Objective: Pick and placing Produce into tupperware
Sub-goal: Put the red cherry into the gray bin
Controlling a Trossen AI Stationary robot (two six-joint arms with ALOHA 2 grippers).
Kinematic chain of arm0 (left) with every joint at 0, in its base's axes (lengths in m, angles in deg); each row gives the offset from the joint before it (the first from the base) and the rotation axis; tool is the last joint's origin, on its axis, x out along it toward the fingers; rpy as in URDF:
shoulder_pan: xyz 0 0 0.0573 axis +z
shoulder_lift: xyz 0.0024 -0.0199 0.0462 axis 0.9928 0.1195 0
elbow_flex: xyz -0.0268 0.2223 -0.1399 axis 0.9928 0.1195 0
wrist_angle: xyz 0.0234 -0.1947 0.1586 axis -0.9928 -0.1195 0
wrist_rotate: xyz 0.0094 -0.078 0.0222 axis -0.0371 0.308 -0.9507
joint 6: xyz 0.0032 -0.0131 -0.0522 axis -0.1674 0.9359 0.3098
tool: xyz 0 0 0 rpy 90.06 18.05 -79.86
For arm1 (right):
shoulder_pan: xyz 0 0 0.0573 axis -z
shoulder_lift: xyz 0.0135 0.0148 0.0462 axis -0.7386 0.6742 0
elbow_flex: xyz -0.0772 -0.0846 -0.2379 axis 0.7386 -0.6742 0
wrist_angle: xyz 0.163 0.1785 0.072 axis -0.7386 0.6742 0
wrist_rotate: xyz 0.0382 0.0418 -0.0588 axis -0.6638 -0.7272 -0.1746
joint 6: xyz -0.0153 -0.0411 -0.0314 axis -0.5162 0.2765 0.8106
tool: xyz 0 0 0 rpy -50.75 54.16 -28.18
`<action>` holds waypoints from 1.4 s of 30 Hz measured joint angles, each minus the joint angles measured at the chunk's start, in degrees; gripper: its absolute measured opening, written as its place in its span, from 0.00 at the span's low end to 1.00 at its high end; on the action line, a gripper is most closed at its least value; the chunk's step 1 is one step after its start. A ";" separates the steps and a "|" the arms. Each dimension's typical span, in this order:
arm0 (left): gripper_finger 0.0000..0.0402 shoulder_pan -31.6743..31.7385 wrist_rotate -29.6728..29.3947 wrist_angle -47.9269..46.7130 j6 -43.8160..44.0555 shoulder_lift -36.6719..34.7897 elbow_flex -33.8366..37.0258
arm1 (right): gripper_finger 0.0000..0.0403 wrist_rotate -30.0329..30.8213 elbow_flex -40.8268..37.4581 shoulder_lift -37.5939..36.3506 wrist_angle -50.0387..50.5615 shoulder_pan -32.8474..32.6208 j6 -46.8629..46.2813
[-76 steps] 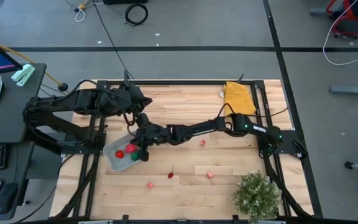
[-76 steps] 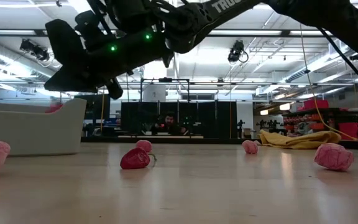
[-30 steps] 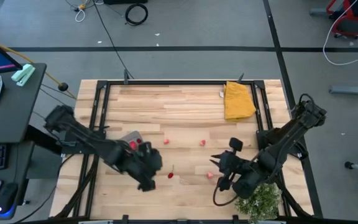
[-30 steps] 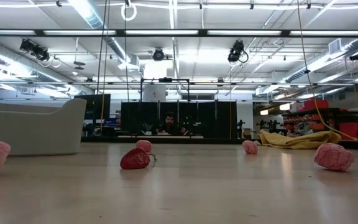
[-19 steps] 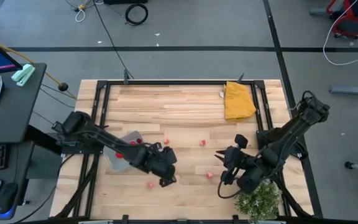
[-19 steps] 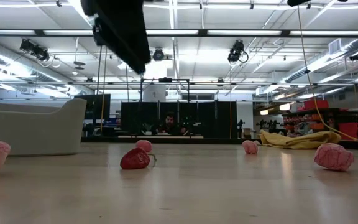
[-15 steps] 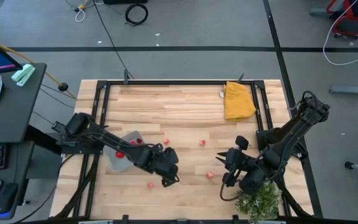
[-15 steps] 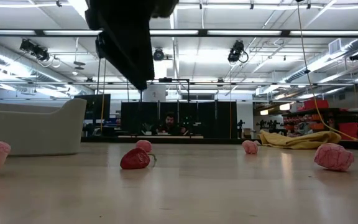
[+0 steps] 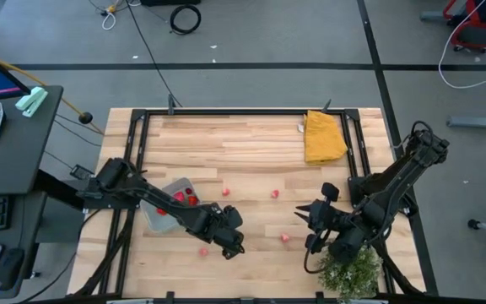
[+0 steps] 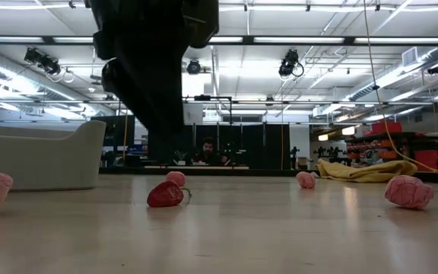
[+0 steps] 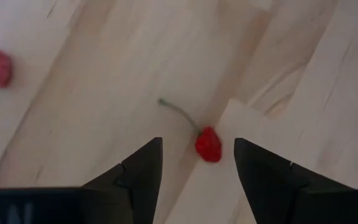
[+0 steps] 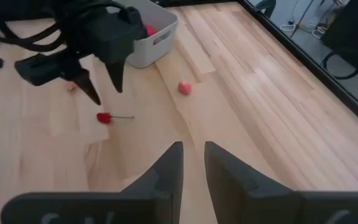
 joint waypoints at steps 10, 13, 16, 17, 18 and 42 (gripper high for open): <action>0.52 -2.28 -0.91 5.27 4.60 3.45 -0.08 | 0.18 -0.15 0.00 0.02 -0.43 1.45 3.53; 0.51 -2.62 -1.42 4.43 5.32 4.78 0.04 | 0.18 -0.53 0.00 -0.01 -1.09 1.45 3.48; 0.51 -2.56 -1.66 2.64 5.48 6.02 0.09 | 0.18 -1.01 0.00 0.01 -2.20 1.23 3.30; 0.51 -2.36 -1.67 3.47 5.53 6.64 0.07 | 0.18 -1.20 0.00 0.03 -2.41 1.05 3.28; 0.51 -2.25 -1.66 3.85 5.51 7.10 0.00 | 0.18 -1.20 0.00 0.05 -2.54 0.92 3.31; 0.04 -2.92 -2.47 3.36 -1.89 6.33 -3.55 | 0.18 -0.97 0.00 0.03 -3.64 1.52 6.47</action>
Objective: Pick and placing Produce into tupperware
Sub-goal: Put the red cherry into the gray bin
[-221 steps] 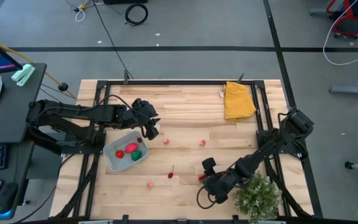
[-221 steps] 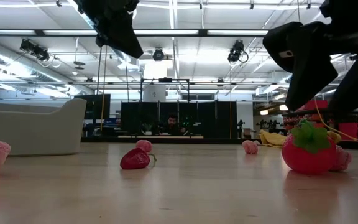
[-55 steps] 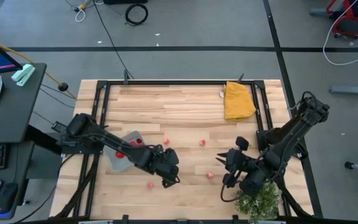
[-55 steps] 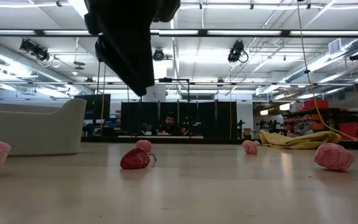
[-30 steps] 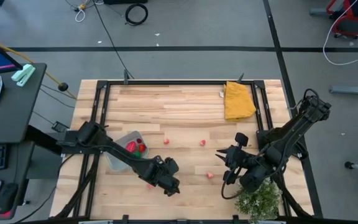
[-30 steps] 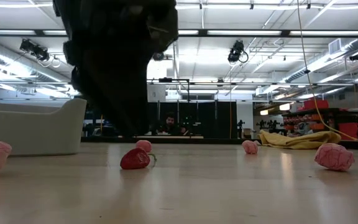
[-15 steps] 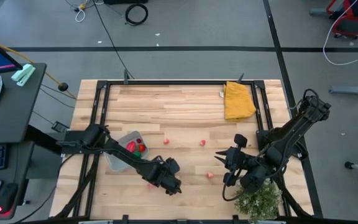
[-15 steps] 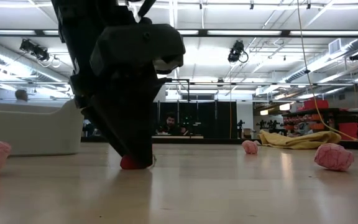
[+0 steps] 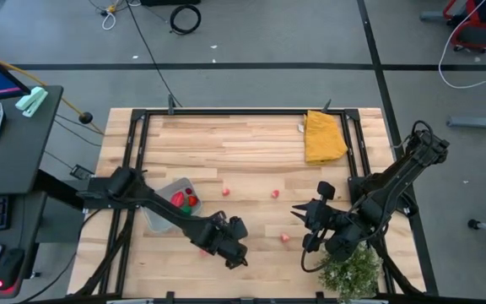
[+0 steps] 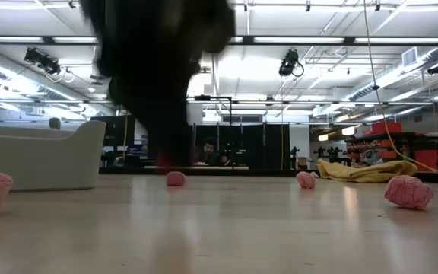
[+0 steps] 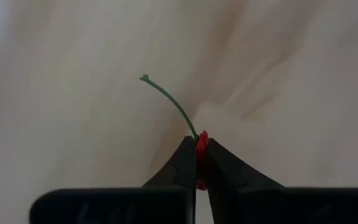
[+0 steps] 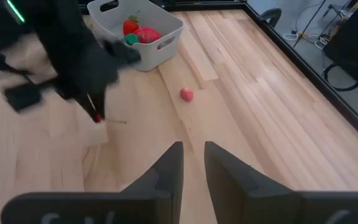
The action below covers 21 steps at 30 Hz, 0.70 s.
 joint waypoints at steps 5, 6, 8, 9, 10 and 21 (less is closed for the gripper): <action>0.07 -1.37 -9.54 -18.49 -1.78 -3.88 -9.94 | 0.18 0.00 0.00 0.00 0.05 0.00 -0.16; 0.06 -1.77 -11.66 -24.07 -1.19 -4.38 -12.55 | 0.18 0.01 0.00 0.00 -0.01 0.00 -0.17; 0.04 -2.54 -14.99 -35.62 1.90 -5.75 -17.67 | 0.18 0.00 0.00 0.00 -0.03 0.00 -0.20; 0.04 -2.97 -16.40 -41.68 4.17 -6.42 -20.12 | 0.18 0.00 0.00 0.00 -0.13 0.00 -0.20; 0.04 -3.53 -17.27 -47.71 6.95 -6.88 -22.29 | 0.18 -0.02 0.00 0.00 -0.27 -0.02 -0.20; 0.04 -8.74 -16.99 -53.12 30.17 -23.17 -9.25 | 0.18 -0.98 0.00 0.00 -0.81 -0.13 -0.25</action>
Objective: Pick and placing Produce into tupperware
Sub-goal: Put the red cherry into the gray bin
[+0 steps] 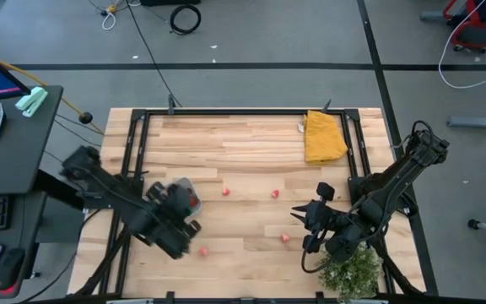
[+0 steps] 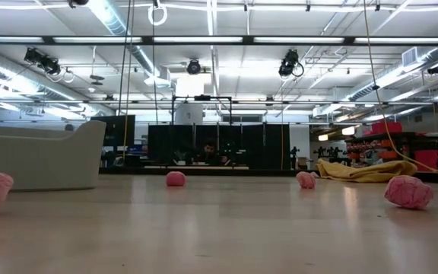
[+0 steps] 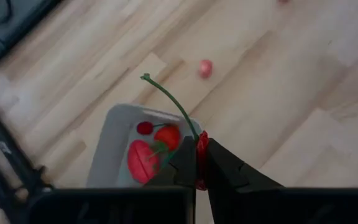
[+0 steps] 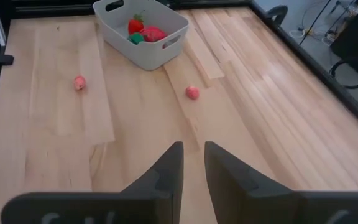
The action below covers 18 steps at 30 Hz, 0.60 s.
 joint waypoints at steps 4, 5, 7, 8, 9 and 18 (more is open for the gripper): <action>0.04 -1.43 -0.74 5.25 8.46 -9.82 15.20 | 0.18 -0.26 0.00 0.02 -0.04 0.02 -0.32; 0.05 -1.48 -0.48 6.88 10.78 -11.52 19.00 | 0.18 -0.33 0.00 0.02 -0.07 0.02 -0.32; 0.07 -1.44 0.75 10.23 15.32 -15.14 26.51 | 0.18 -0.34 0.00 0.02 -0.07 0.00 -0.32; 0.07 -1.44 0.84 12.54 16.74 -17.40 30.12 | 0.18 -0.34 0.00 0.01 -0.07 0.00 -0.31; 0.07 -1.43 0.80 15.79 17.49 -19.44 33.57 | 0.18 -0.29 0.00 0.02 -0.07 0.01 -0.24; 0.10 -1.62 3.21 52.22 8.96 -25.47 56.82 | 0.18 2.47 0.00 0.02 -0.07 1.87 0.38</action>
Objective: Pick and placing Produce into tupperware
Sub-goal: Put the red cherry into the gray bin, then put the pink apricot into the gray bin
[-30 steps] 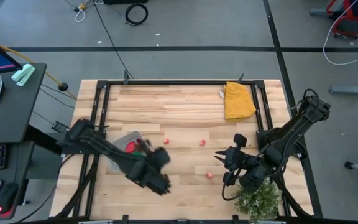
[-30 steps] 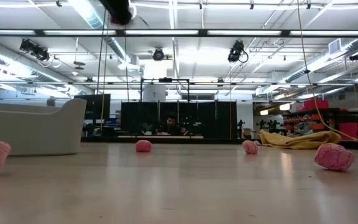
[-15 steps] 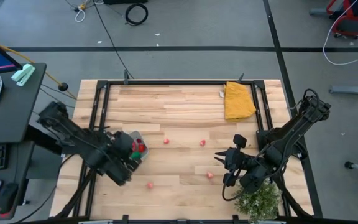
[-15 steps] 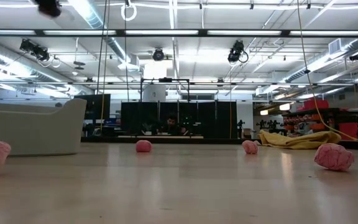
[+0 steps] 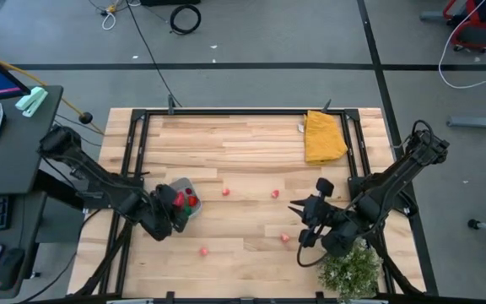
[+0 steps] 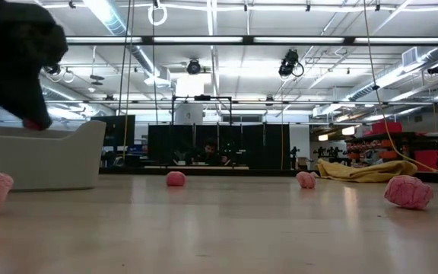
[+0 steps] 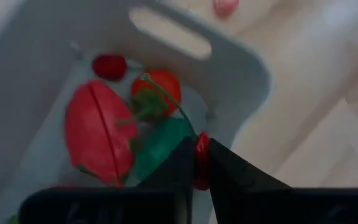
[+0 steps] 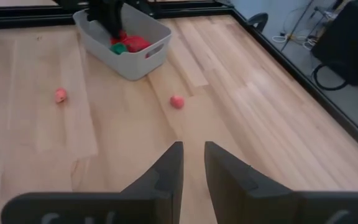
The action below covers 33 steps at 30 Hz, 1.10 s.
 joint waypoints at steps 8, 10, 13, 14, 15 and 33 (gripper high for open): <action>0.32 2.43 3.22 3.40 1.29 -0.02 2.99 | 0.18 0.02 0.00 0.00 0.01 0.89 0.04; 0.36 3.50 3.38 3.35 1.22 -0.02 2.28 | 0.18 0.02 0.00 0.00 0.00 0.88 0.04; 0.40 5.25 3.35 3.28 -1.33 -0.02 0.32 | 0.18 0.02 0.00 0.00 0.00 0.88 0.04; 0.40 5.77 3.28 3.28 -2.46 -0.02 -0.75 | 0.18 0.02 0.00 0.00 0.00 0.88 0.04; 0.41 6.32 3.27 3.37 -3.90 -0.02 -2.13 | 0.18 0.02 0.00 0.00 0.01 0.88 0.04; 0.29 18.26 0.13 3.74 -35.28 4.18 -19.00 | 0.18 -0.01 0.00 0.00 0.03 0.88 0.10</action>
